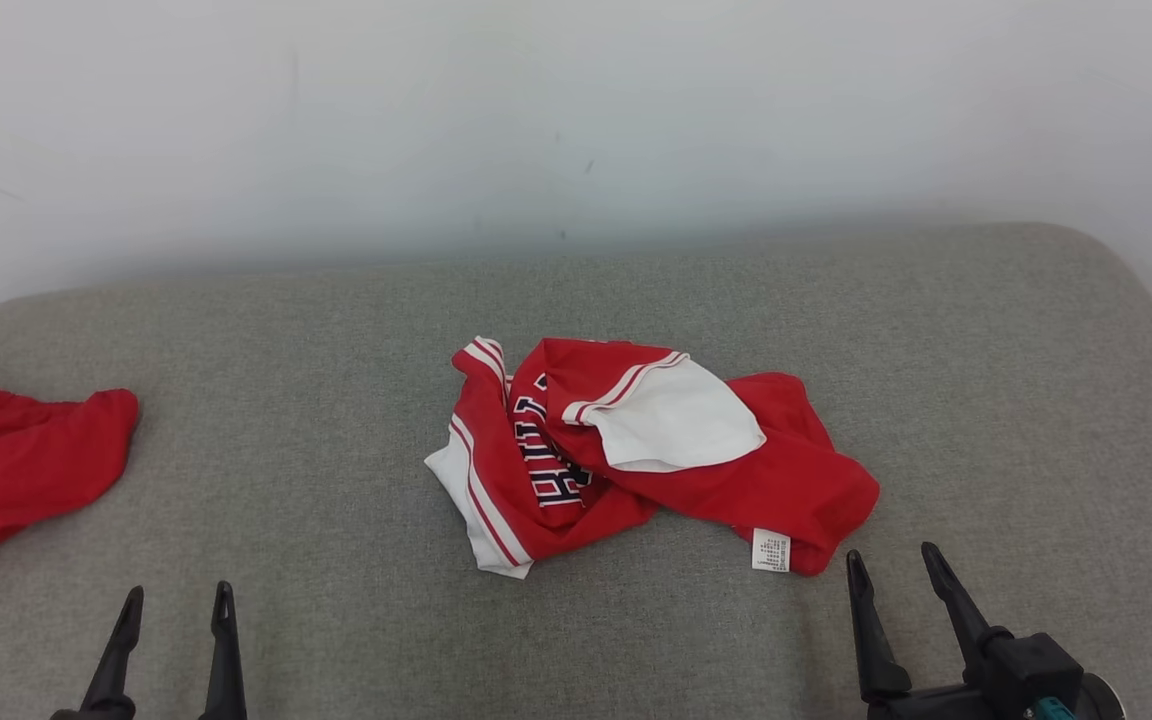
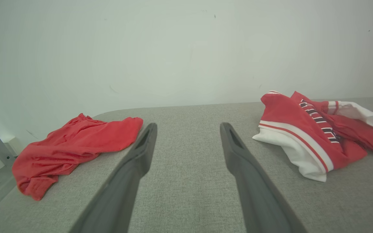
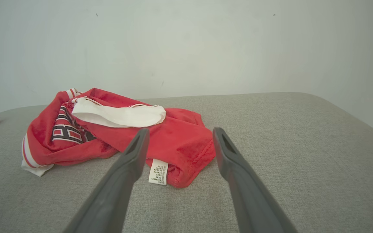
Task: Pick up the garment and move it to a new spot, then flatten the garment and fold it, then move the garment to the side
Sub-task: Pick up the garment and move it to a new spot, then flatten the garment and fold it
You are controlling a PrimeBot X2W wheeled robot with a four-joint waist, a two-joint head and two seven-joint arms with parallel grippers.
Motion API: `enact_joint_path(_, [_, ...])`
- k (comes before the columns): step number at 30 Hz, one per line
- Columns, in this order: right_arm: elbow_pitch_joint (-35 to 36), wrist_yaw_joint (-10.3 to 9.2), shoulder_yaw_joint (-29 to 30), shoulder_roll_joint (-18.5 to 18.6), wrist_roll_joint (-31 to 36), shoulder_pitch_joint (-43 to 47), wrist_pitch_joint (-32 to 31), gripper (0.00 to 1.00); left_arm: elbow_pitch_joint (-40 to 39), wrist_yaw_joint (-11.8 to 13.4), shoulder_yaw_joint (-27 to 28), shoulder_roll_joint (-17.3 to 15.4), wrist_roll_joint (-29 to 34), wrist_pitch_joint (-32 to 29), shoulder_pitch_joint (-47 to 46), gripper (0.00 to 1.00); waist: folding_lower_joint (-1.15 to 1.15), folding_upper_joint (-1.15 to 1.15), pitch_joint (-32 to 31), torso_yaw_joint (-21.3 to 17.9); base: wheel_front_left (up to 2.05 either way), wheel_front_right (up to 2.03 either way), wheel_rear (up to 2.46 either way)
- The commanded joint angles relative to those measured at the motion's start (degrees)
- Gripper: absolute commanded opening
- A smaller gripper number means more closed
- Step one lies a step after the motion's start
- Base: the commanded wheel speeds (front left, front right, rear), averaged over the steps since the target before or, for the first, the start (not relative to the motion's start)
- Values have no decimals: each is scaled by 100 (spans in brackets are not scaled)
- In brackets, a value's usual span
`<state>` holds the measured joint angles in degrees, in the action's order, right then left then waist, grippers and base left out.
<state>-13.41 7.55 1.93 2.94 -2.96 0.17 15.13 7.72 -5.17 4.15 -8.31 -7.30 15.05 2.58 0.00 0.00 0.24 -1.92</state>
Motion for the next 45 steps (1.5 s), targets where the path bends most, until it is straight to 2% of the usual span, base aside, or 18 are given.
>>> enact_joint_path(1, [-4, -12, -5, -12, 19, 8, 3, 100, -7, -20, 27, 28, -3, 19, 71, 100, 0, 0, 5, 3, 0, 0, 0])
enact_joint_path(16, [-36, -12, -27, -12, 19, -13, 3, 100, 36, -127, 156, 97, 41, 20, 22, 100, 0, 0, 38, -4, 0, 0, 0])
enact_joint_path(28, [-60, -12, -43, -12, 10, -32, 3, 100, 65, -143, 212, 148, 107, 20, 3, 100, 0, 0, 46, -9, 0, 0, 0])
enact_joint_path(31, [-64, -12, -54, -12, -11, -52, 3, 100, 52, -72, 304, 182, 84, 20, -65, 100, 0, 0, 69, -24, 0, 0, 0])
enact_joint_path(36, [-46, -12, -103, -10, 9, -116, 3, 100, 153, -95, 230, 163, 148, 20, -422, 100, 0, 0, 202, -151, 0, 0, 0])
enact_joint_path(45, [52, -12, -59, -12, 49, -334, 3, 100, 784, -193, -186, -155, 194, 20, -1749, 100, 0, 0, 788, -571, 0, 0, 0])
